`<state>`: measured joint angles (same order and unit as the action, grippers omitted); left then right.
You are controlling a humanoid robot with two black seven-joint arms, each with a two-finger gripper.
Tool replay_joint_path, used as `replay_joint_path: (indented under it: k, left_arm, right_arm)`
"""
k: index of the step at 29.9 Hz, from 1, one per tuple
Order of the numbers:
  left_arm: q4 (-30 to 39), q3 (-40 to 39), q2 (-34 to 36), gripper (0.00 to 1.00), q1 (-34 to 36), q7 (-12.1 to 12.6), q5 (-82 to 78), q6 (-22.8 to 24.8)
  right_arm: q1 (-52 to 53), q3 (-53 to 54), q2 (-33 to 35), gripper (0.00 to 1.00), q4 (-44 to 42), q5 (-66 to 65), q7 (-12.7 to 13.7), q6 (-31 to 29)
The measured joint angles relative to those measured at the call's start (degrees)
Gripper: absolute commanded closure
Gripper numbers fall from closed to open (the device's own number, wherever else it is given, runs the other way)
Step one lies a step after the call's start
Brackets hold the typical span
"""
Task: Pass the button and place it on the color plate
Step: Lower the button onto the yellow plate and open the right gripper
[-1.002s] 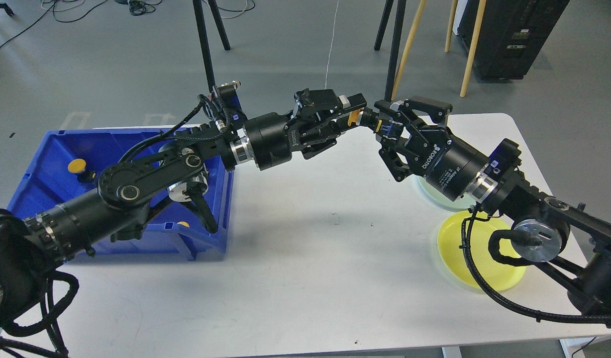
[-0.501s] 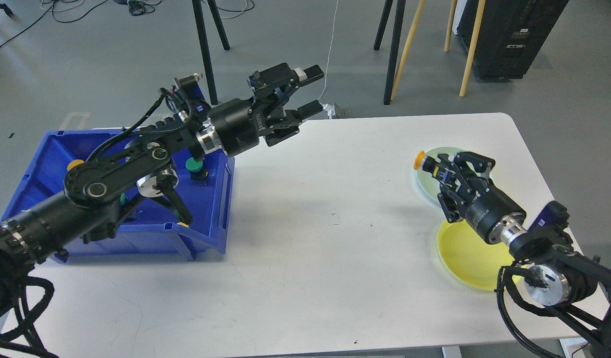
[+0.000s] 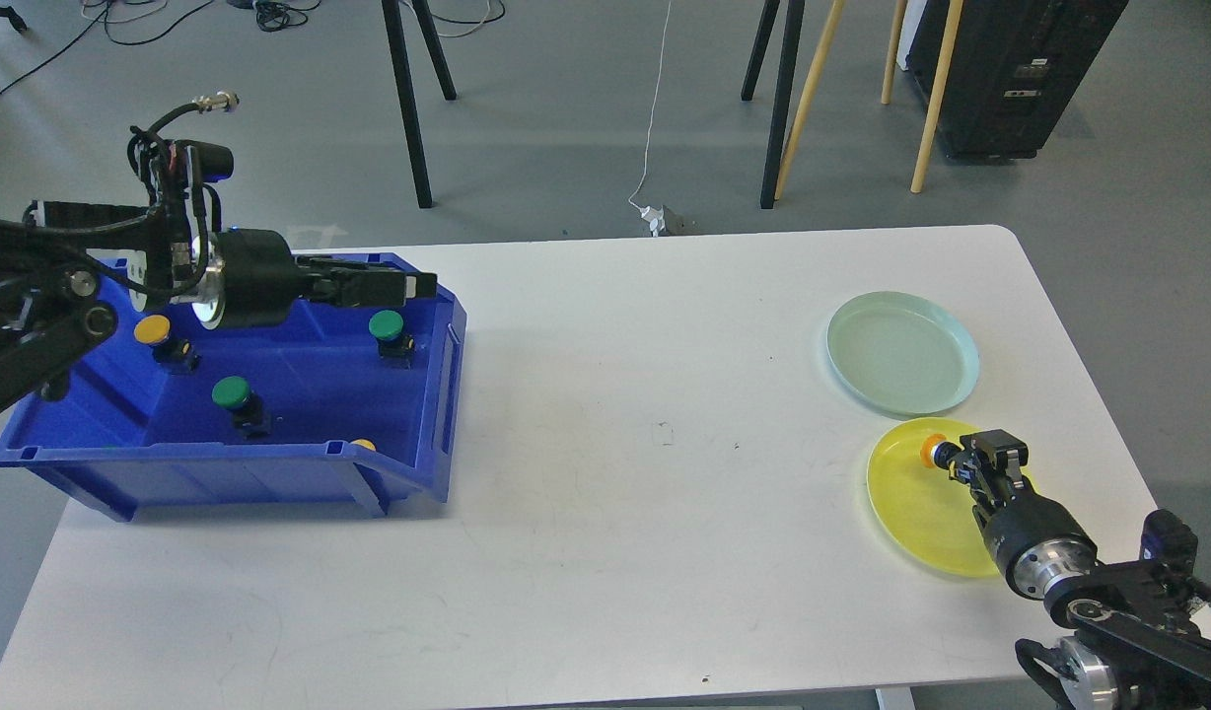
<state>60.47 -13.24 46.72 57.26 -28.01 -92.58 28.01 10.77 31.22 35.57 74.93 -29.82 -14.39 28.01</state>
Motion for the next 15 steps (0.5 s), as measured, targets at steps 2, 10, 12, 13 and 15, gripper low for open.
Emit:
replay_joint_path:
  k: [2, 10, 12, 13, 15]
  left_arm:
    - [-0.93, 1.52, 1.18, 0.11, 0.29, 0.00, -5.47, 0.00]
    - [-8.17, 5.83, 1.29, 0.11, -0.42, -0.01, -14.63, 0.00]
    - [-10.11, 7.10, 0.46, 0.11, -0.53, 0.00, -14.68, 0.00]
    - [-11.13, 7.54, -0.13, 0.11, -0.54, -0.01, -14.70, 0.00]
    - [-13.39, 8.00, -1.33, 0.11, -0.66, 0.01, -14.72, -0.01]
  right_arm:
    - [-0.03, 0.32, 1.07, 0.00, 0.60, 0.22, 0.05, 0.00]
    - [0.36, 7.50, 6.77, 0.00, 7.27, 0.50, 1.97, 0.00]
    - [0.62, 11.02, 7.44, 0.00, 8.86, 0.55, 3.21, 0.00]
    - [0.73, 12.55, 7.53, 0.00, 9.28, 0.55, 3.54, 0.00]
    - [1.03, 15.76, 7.56, 0.00, 9.72, 0.55, 4.06, 0.00]
